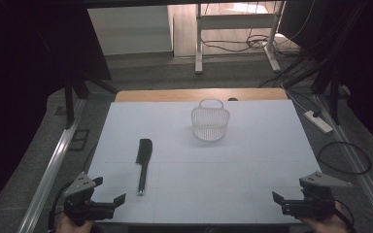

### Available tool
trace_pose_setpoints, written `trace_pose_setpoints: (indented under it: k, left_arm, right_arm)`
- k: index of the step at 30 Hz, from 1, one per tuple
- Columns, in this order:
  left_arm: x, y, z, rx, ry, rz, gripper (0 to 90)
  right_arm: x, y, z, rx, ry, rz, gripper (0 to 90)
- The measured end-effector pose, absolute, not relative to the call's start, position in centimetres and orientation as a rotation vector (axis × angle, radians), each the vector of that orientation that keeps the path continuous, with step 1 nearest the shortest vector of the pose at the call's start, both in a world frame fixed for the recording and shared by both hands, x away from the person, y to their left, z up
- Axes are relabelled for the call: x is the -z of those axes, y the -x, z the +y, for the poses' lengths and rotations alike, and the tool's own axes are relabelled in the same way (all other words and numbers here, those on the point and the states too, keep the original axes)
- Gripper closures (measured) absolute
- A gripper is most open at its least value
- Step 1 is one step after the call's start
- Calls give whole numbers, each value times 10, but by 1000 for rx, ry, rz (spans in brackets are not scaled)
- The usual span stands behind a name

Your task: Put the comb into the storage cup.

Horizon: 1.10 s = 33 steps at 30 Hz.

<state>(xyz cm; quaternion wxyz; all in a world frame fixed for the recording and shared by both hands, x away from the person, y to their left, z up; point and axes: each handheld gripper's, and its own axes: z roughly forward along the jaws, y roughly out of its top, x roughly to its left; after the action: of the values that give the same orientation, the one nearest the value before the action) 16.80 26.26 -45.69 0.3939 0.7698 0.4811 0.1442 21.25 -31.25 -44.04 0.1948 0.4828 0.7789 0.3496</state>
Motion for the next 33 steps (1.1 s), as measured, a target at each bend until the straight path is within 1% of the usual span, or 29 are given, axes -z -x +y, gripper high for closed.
trace_pose_setpoints:
  k: [19,33]
  left_arm:
    - [457,-169,265,-354,-1936,1246,5]
    - [457,-172,263,-337,-1960,1256,0]
  right_arm:
    - [441,-212,-310,-958,-1333,2207,0]
    - [441,-213,-309,-947,-1330,2214,0]
